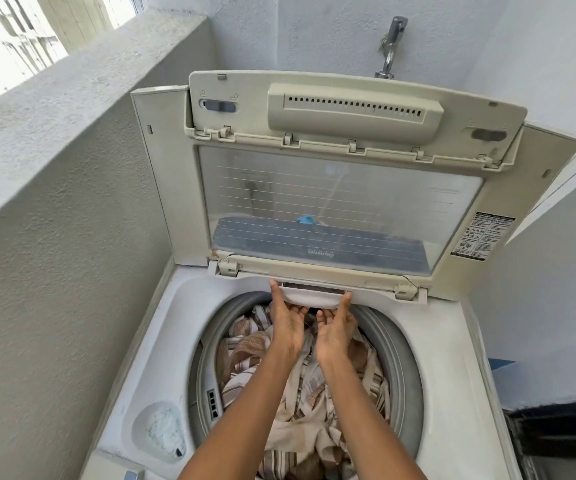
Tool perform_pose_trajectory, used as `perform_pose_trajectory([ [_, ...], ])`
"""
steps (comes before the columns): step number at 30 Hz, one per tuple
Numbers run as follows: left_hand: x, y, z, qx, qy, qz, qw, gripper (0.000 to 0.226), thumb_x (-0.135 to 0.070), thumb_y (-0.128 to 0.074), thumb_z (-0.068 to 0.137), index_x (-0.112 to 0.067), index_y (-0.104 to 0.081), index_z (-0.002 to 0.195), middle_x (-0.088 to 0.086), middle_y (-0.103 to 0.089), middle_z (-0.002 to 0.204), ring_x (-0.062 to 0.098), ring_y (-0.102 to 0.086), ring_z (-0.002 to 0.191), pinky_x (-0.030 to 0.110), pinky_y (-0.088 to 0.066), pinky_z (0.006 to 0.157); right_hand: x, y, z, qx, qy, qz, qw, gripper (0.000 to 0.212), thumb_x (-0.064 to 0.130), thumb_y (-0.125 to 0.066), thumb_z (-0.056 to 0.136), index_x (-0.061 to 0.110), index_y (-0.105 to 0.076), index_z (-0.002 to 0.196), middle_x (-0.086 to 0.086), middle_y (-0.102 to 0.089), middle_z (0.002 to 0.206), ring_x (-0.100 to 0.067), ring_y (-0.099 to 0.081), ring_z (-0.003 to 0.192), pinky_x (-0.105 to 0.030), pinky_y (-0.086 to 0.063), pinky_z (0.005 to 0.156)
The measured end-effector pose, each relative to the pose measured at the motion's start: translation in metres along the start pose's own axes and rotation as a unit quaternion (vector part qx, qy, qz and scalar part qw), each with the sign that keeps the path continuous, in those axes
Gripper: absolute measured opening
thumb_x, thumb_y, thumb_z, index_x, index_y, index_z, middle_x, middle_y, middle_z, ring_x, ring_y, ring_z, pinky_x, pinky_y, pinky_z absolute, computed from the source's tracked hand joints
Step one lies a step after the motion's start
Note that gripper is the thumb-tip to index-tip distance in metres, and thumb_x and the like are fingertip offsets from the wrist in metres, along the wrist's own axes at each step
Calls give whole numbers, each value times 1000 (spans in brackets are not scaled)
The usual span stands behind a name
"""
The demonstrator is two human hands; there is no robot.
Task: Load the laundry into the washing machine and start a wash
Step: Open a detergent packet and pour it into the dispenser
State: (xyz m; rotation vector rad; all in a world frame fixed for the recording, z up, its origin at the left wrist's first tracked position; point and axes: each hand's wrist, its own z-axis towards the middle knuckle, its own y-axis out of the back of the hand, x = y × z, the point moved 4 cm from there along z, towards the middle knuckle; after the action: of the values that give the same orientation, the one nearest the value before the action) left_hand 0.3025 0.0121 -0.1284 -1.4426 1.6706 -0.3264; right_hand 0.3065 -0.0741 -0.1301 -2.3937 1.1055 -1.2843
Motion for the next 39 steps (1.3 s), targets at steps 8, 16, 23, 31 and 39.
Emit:
perform_pose_trajectory([
  [8,-26,28,-11,-152,-175,225,946,14,-22,-60,92,-15,-50,85,5,-55,81,17,-52,75,34,-45,74,19,21,-2,-4,96,-149,984,25,26,-58,93,13,-46,111,-6,-57,107,-19,-60,96,-32,-53,83],
  [16,-37,15,-24,-98,-242,361,895,17,-8,-62,89,-6,-63,106,3,-63,95,10,-58,84,28,-47,83,52,10,-6,2,218,-359,908,16,7,-53,92,6,-56,107,-13,-59,110,-28,-57,95,-40,-48,84],
  [23,-40,18,-24,-80,-247,383,887,28,1,-57,87,-3,-65,114,7,-67,107,13,-60,96,21,-44,84,45,12,-16,29,228,-413,881,25,6,-44,95,8,-54,117,-4,-60,109,-14,-56,79,-17,-43,65],
  [31,-29,28,-30,-62,-258,430,863,35,-3,-54,90,-8,-63,123,7,-65,123,17,-59,116,39,-45,104,48,19,-7,76,213,-437,870,33,9,-39,97,14,-55,126,-2,-58,94,-19,-54,76,-36,-52,76],
  [39,-32,29,-39,-51,-289,506,811,32,-8,-51,94,-8,-60,125,8,-62,125,21,-56,117,38,-44,103,53,24,-15,132,212,-462,851,36,6,-41,98,12,-50,131,-9,-57,129,-26,-55,116,-45,-45,101],
])
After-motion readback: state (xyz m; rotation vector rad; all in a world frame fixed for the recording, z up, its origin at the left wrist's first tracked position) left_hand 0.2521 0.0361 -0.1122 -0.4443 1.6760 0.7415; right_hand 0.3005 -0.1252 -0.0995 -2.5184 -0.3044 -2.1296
